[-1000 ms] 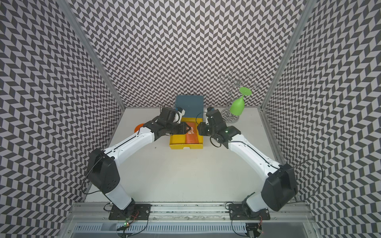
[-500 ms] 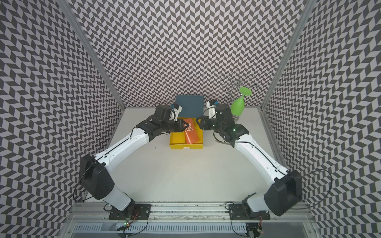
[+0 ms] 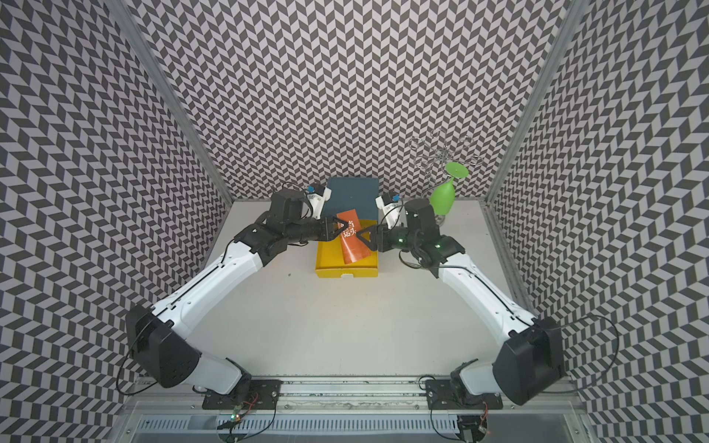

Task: Take the postcards out of the drawer
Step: Pick up the postcard from the drawer, then place the postcard at the center of the board.

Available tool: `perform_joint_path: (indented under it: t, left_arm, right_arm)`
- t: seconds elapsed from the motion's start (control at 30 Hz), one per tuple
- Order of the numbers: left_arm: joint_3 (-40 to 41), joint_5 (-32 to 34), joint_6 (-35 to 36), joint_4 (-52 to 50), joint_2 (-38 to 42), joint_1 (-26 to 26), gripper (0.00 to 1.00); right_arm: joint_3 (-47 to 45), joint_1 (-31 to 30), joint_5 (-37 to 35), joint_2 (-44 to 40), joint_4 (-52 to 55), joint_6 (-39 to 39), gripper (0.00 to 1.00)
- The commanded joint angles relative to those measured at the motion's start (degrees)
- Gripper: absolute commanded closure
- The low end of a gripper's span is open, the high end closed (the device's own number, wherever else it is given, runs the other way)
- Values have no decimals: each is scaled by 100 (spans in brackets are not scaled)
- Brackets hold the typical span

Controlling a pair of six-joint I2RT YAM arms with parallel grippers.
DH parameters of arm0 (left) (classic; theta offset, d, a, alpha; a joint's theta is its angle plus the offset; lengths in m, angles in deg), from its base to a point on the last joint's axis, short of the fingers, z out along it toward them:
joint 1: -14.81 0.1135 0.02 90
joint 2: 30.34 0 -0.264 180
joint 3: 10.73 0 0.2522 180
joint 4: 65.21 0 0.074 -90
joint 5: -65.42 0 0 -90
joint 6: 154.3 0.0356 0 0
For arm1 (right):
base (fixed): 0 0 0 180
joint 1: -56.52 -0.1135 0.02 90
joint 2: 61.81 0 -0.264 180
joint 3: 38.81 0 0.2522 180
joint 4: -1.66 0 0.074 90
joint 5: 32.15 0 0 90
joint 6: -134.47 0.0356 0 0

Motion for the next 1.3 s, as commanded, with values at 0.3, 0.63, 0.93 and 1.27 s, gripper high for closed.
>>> perform_joint_path:
  t: [0.3,0.63,0.93,1.27]
  left_arm:
    - [421,-820,23,705,236,142,74]
    - [1315,-852,-441,1599,763,587,12]
    - [2436,-2125,-786,3817,1335,767,7]
    - [2722,-3136,-1166,5275,1249,759,6]
  right_arm:
    - [-389,45,1023,-4,-965,205,67]
    - [-562,339,1700,-152,-1259,511,100]
    - [-813,679,3330,-397,-2658,1375,100]
    - [-865,678,4010,-525,-3149,1742,100]
